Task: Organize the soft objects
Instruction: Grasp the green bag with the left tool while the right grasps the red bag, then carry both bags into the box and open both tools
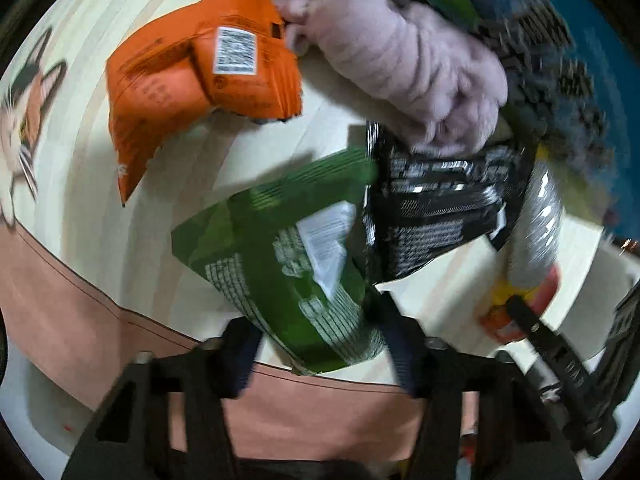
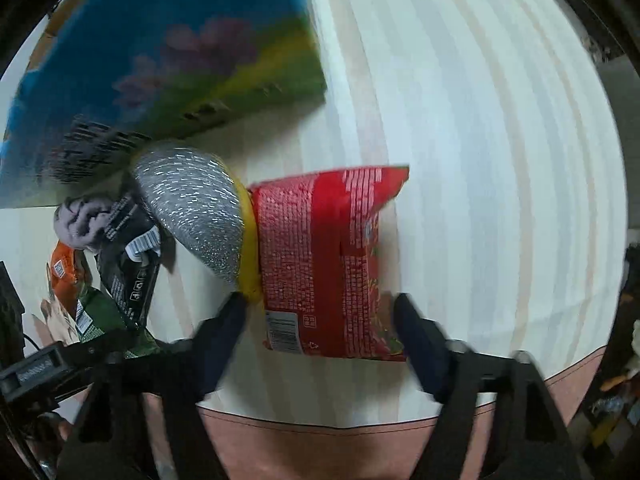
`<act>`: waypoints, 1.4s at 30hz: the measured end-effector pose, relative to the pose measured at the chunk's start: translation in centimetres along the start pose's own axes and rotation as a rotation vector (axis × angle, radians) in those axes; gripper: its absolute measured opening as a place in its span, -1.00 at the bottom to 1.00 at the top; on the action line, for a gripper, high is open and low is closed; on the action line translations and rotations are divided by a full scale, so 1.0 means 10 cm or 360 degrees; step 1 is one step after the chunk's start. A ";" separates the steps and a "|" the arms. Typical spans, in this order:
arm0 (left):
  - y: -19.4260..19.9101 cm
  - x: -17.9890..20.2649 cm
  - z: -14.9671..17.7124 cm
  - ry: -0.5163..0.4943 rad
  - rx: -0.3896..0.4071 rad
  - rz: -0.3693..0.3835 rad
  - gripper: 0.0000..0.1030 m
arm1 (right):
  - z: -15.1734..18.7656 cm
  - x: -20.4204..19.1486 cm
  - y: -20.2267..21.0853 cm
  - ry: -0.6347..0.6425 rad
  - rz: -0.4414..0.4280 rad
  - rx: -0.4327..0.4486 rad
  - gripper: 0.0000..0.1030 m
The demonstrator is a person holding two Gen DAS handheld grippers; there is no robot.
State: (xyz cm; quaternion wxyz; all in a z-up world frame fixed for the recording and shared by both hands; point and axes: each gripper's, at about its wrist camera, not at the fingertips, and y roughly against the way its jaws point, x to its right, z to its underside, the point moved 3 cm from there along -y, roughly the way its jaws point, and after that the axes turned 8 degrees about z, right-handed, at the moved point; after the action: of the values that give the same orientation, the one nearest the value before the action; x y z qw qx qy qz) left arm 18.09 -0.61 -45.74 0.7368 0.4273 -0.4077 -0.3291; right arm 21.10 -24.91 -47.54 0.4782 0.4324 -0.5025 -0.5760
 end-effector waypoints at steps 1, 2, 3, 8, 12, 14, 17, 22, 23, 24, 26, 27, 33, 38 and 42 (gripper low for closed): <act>0.00 0.02 0.02 -0.0060 0.0000 -0.0048 -0.17 | 0.02 0.01 -0.02 0.0011 0.0017 -0.0014 0.13; 0.01 0.04 0.05 -0.0114 0.0005 -0.0099 -0.18 | 0.06 0.02 -0.01 0.0022 0.0012 -0.0013 0.12; 0.01 0.08 0.08 -0.0181 0.0011 -0.0170 -0.19 | 0.12 0.05 -0.01 0.0039 0.0003 -0.0039 0.12; -0.04 0.21 0.16 -0.0468 0.0039 -0.0442 -0.14 | 0.45 0.18 -0.04 0.0081 -0.0022 -0.0144 0.11; -0.16 0.23 0.14 -0.0416 0.0037 -0.0433 -0.15 | 0.53 0.23 -0.10 0.0020 -0.0035 -0.0141 0.17; -0.14 0.21 0.04 -0.0418 0.0060 -0.0408 -0.16 | 0.51 0.21 -0.17 0.0011 0.0007 -0.0144 0.17; -0.12 0.23 0.04 -0.0436 0.0090 -0.0396 -0.24 | 0.48 0.21 -0.18 0.0020 0.0062 -0.0105 0.17; -0.01 0.37 0.23 -0.0482 0.0118 -0.0382 -0.37 | 0.63 0.12 -0.13 0.0058 0.0046 -0.0100 -0.02; 0.04 0.37 0.26 -0.0494 0.0124 -0.0378 -0.37 | 0.67 0.12 -0.09 0.0063 0.0012 -0.0110 -0.03; 0.12 0.39 0.30 -0.0512 0.0130 -0.0365 -0.37 | 0.73 0.10 -0.03 0.0076 -0.0021 -0.0105 -0.04; 0.28 0.46 0.40 -0.0543 0.0146 -0.0320 -0.37 | 0.83 0.06 0.15 0.0112 -0.0078 -0.0074 -0.04; 0.39 0.53 0.49 -0.0573 0.0155 -0.0284 -0.37 | 0.88 0.03 0.25 0.0129 -0.0119 -0.0057 -0.04; 1.12 1.02 0.70 -0.0779 0.0249 -0.0114 -0.37 | 0.90 -0.16 1.16 0.0225 -0.0366 0.0106 -0.05; 1.88 1.52 0.33 -0.0954 0.0391 -0.0099 -0.37 | 0.55 -0.33 1.97 0.0289 -0.0457 0.0296 -0.05; 2.25 1.74 -0.14 -0.1003 0.0507 -0.0182 -0.37 | 0.07 -0.43 2.30 0.0305 -0.0384 0.0399 -0.05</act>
State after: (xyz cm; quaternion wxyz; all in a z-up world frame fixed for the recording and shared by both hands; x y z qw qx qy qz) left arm 30.24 -5.22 -20.44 0.4795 0.4363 -0.6366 -0.4177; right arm 23.80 -21.39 -24.53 0.3939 0.5985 -0.4670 -0.5183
